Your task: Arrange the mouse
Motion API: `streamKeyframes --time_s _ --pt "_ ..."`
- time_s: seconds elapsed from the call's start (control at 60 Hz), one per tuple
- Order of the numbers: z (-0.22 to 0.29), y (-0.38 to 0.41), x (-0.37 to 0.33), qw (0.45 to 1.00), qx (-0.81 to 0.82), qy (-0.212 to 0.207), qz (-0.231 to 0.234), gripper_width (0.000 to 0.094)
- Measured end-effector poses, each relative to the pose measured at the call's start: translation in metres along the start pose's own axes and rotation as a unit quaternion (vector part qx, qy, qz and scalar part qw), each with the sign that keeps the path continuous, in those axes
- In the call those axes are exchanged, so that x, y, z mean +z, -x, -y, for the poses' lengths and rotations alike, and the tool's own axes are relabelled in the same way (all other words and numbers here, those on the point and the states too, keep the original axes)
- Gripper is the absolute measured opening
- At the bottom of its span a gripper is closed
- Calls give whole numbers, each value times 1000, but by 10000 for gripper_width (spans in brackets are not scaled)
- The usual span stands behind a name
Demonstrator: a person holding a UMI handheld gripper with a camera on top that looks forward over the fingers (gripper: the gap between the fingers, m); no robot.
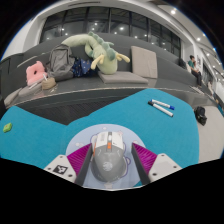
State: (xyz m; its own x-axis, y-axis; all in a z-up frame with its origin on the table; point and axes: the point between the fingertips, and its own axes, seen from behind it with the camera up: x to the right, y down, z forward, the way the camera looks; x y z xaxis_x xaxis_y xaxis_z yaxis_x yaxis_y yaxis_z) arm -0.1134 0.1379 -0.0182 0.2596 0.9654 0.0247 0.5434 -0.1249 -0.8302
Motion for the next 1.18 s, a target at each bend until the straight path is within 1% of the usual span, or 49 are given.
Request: streamKeyframes --time_s 0.017,0.033,0.083,0.167,0.267,0.317,0.45,0.55,0.6,0.683,0.817,0.883,0.983,1.033,1.183 --pt "0 -1 -2 1000 -2 0 -2 858" --pt "1 -4 -4 1000 -5 0 -5 866" --pt "7 -5 -13 1000 -9 -9 -3 851" --pt "11 -5 -44 1000 -10 -19 0 851" --pt "7 5 -106 999 -21 -31 12 852" --pt "3 15 -142 998 -28 -45 23 853" --pt "-23 37 -229 996 -36 -68 42 853" --pt "-53 57 -278 995 -25 -63 70 850" --pt "-67 67 -293 995 -21 -59 79 850" --pt "-86 75 -311 995 -19 -51 78 851" --pt "-103 88 -324 995 -16 -43 83 850" --pt "-102 92 -328 995 -22 -49 84 850" --pt "-95 94 -337 994 -49 -73 68 850" --pt "-94 95 -339 993 -56 -79 69 850" --pt "-101 106 -345 993 -52 -68 82 850"
